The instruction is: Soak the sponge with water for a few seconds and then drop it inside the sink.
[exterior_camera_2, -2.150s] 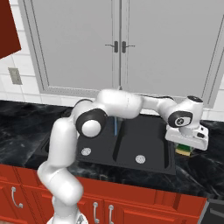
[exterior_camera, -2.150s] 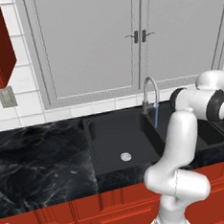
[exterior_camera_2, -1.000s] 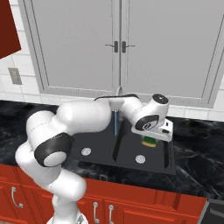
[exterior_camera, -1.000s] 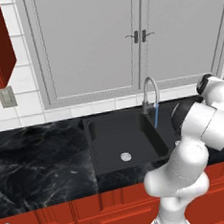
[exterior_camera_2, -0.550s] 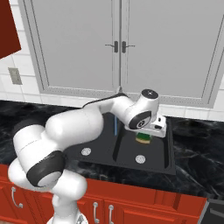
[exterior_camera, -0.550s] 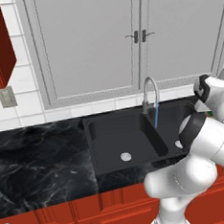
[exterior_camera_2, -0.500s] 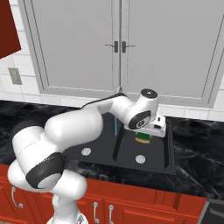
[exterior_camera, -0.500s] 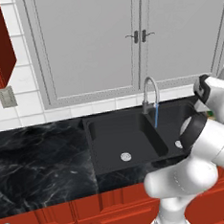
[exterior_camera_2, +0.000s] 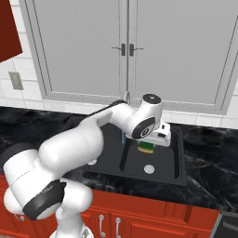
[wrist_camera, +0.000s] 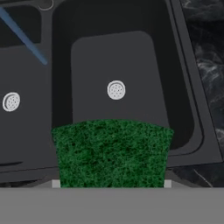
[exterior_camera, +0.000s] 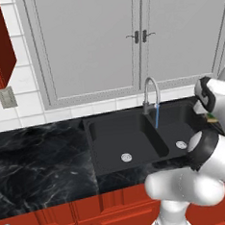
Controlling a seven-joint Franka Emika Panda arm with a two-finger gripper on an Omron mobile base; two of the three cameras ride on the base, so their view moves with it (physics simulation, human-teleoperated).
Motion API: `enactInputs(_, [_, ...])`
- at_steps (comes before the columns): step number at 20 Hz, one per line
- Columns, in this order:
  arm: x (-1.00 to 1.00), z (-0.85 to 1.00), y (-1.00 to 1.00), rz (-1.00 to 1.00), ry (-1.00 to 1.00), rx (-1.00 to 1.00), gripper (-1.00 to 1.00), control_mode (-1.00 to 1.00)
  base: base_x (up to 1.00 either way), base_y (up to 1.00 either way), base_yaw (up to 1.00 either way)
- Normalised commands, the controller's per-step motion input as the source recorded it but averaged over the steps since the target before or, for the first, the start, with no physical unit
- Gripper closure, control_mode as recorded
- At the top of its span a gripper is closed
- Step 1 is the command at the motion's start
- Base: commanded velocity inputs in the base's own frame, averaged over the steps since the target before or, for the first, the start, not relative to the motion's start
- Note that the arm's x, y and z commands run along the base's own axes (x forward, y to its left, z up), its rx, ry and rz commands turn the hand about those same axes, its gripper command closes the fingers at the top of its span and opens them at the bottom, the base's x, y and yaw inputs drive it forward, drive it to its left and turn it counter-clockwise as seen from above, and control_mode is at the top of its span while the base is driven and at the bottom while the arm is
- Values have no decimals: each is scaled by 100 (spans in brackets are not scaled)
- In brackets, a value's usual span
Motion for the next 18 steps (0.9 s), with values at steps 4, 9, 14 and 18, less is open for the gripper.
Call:
enactInputs(4, [-26,0,44,0,0,0,100,-100,0,0,0])
enactInputs(9, [-28,0,45,0,0,0,100,-100,0,0,0])
enactInputs(14, [-21,0,36,-4,0,0,100,-100,0,0,0])
enactInputs(18, [-14,0,29,-12,0,-1,100,-100,0,0,0])
